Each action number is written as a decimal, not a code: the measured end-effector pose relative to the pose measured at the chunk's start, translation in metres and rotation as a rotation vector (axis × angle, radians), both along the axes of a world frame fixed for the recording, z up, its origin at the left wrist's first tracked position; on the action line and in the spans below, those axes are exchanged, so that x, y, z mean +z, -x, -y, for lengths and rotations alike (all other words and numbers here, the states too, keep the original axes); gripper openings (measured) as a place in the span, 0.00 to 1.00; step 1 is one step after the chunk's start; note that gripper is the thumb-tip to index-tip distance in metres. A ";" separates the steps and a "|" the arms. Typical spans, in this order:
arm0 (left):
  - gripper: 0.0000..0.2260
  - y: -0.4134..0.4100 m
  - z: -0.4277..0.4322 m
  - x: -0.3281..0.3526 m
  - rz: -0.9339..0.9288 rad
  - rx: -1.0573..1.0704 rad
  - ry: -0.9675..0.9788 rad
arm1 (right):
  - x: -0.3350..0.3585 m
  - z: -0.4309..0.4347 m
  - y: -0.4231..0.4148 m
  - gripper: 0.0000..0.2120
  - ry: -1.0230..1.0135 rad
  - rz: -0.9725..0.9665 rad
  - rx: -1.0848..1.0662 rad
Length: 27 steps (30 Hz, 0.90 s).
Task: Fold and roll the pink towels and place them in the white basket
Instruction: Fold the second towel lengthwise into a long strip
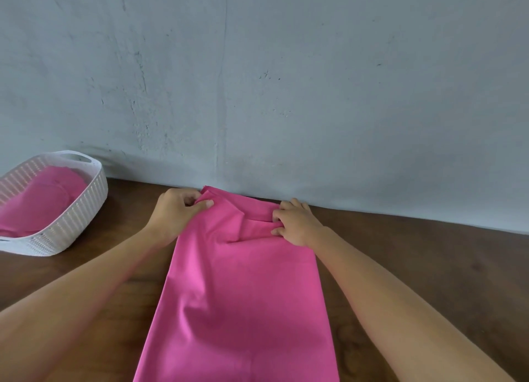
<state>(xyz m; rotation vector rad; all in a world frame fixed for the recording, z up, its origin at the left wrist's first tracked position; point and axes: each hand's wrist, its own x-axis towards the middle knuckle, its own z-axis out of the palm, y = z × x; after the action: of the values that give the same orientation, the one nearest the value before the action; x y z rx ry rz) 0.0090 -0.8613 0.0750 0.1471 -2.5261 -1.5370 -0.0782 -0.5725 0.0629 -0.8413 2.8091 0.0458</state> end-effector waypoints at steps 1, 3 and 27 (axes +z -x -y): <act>0.07 -0.001 -0.001 0.002 0.004 0.003 -0.012 | 0.002 -0.001 -0.002 0.15 0.016 -0.019 0.006; 0.06 -0.002 -0.002 0.007 0.009 0.013 -0.040 | 0.009 -0.006 -0.007 0.14 0.062 -0.067 0.011; 0.08 -0.105 -0.005 0.034 -0.138 -0.016 -0.126 | 0.071 -0.101 -0.146 0.10 0.011 -0.391 0.062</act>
<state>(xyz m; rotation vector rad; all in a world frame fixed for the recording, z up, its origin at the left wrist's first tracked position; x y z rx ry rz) 0.1142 -0.8560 0.1089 0.0359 -2.3317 -1.6532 0.0678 -0.4715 0.1338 -1.0186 3.1430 0.2288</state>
